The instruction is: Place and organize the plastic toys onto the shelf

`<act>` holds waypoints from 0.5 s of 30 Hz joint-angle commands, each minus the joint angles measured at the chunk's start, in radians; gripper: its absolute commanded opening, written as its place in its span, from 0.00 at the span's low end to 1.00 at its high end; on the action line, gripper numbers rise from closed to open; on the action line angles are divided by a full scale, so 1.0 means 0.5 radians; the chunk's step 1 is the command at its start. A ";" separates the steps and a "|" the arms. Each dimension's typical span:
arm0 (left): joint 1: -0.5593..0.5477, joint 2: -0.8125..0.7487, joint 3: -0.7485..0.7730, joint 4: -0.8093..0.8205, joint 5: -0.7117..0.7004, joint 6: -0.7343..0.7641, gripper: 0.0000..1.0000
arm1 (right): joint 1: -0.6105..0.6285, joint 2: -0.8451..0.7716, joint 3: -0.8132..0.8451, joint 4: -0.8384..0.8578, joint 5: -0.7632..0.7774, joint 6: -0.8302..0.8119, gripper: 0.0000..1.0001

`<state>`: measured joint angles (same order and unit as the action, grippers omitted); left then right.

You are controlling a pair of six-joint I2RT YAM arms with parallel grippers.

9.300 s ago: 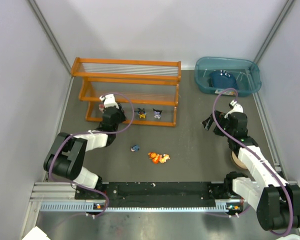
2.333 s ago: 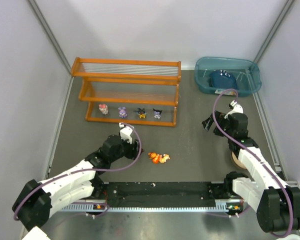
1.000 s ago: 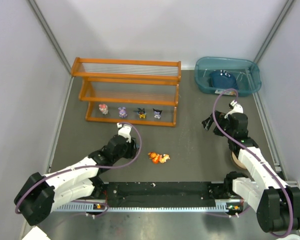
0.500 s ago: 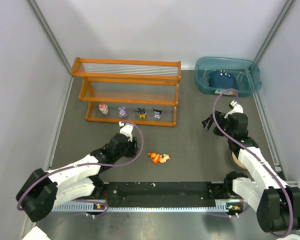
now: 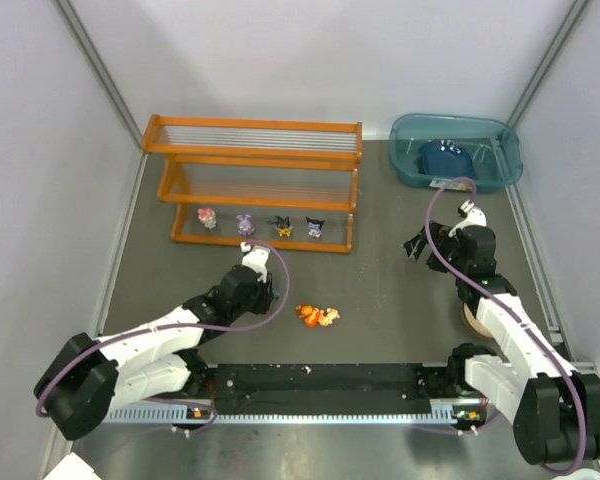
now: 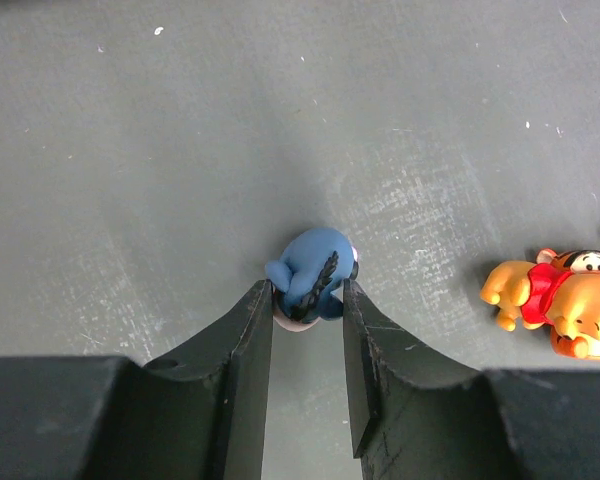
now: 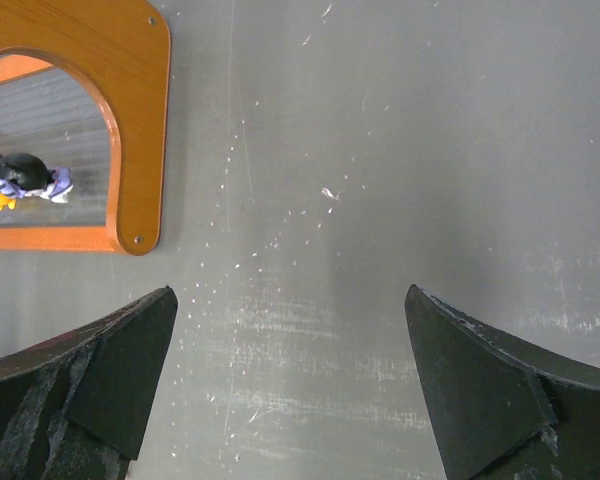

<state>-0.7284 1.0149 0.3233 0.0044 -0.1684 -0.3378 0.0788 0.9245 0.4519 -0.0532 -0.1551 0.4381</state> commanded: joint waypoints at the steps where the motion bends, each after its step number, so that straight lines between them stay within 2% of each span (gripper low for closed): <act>1: -0.010 -0.042 0.062 0.089 0.061 0.043 0.10 | 0.020 0.004 0.011 0.057 -0.003 -0.005 0.99; 5: -0.007 -0.066 0.145 0.028 0.091 0.083 0.00 | 0.020 -0.002 0.011 0.054 -0.003 -0.005 0.99; 11: -0.010 -0.158 0.274 -0.171 0.137 0.123 0.00 | 0.020 -0.002 0.011 0.057 -0.003 -0.002 0.99; 15: -0.010 -0.296 0.320 -0.285 0.043 0.022 0.00 | 0.020 -0.005 0.011 0.057 -0.009 0.004 0.99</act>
<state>-0.7284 0.9325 0.4286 -0.0875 -0.1204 -0.3012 0.0788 0.9257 0.4519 -0.0528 -0.1551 0.4385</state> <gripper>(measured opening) 0.352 0.987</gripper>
